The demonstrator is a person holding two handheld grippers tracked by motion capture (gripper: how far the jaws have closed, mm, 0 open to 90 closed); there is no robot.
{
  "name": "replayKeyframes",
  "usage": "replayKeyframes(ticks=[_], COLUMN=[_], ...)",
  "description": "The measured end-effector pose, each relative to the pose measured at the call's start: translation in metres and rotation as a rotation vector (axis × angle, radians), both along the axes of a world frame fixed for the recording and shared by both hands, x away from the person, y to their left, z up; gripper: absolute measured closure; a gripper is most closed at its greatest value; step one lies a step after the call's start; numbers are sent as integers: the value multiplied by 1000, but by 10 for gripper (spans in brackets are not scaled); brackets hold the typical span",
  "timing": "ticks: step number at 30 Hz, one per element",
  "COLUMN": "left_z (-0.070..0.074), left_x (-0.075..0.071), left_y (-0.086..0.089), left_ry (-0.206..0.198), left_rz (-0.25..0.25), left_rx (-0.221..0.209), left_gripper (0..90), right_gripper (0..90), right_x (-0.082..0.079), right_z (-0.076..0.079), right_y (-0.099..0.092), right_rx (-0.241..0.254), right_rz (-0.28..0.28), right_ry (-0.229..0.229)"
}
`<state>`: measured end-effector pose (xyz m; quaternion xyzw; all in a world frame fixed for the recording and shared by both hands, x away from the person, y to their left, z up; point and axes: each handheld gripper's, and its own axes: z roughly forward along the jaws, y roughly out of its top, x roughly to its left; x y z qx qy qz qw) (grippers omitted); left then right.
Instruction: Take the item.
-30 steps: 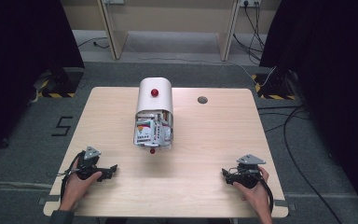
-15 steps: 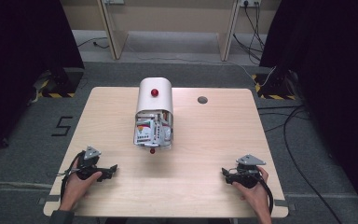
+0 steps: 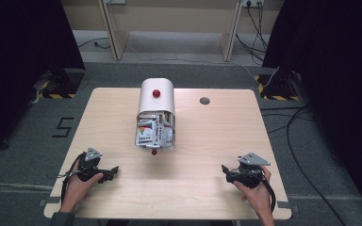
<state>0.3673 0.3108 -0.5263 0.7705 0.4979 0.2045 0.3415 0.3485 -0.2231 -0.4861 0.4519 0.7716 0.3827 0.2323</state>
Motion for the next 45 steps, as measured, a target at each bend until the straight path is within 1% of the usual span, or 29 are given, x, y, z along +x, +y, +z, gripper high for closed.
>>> replayKeyframes(ticks=[1,3,6,8,10,12,13,14,16,21,23,24,27,28,31,35,38,41,45], left_z=[0,0,0,0,0,0,0,0,0,0,0,0,0,0,0,0,0,0,0], left_x=[0,0,0,0,0,0,0,0,0,0,0,0,0,0,0,0,0,0,0], left_y=[0,0,0,0,0,0,0,0,0,0,0,0,0,0,0,0,0,0,0], left_ry=[0,0,0,1,1,1,0,0,0,0,0,0,0,0,0,1,1,-1,-1], left_rz=[0,0,0,-1,-1,-1,-1,-1,-1,0,0,-1,0,-1,-1,-1,-1,-1,-1], left_rx=[0,0,0,1,1,1,1,1,1,0,0,1,0,1,1,2,1,2,2], left_gripper=[0,0,0,0,0,0,0,0,0,0,0,0,0,0,0,0,0,0,0], right_gripper=[250,253,259,269,271,275,284,284,296,308,314,314,325,325,325,325,326,326,327], right_x=[-1,-1,-1,-1,0,1,0,0,0,1,2,2,3,3,2,1,0,-2,-1], right_z=[4,6,12,18,21,25,29,29,35,45,52,52,59,59,65,73,79,83,85], right_y=[3,4,11,18,21,26,32,32,39,53,59,59,66,66,72,79,86,95,102], right_rx=[5,7,8,11,13,31,46,46,50,64,82,82,95,95,100,109,114,108,106], right_rz=[7,11,34,50,58,69,82,82,98,116,115,115,125,125,141,149,157,182,197], right_ry=[-10,-14,-31,-44,-48,-48,-51,-51,-62,-84,-97,-97,-115,-115,-127,-141,-150,-155,-157])
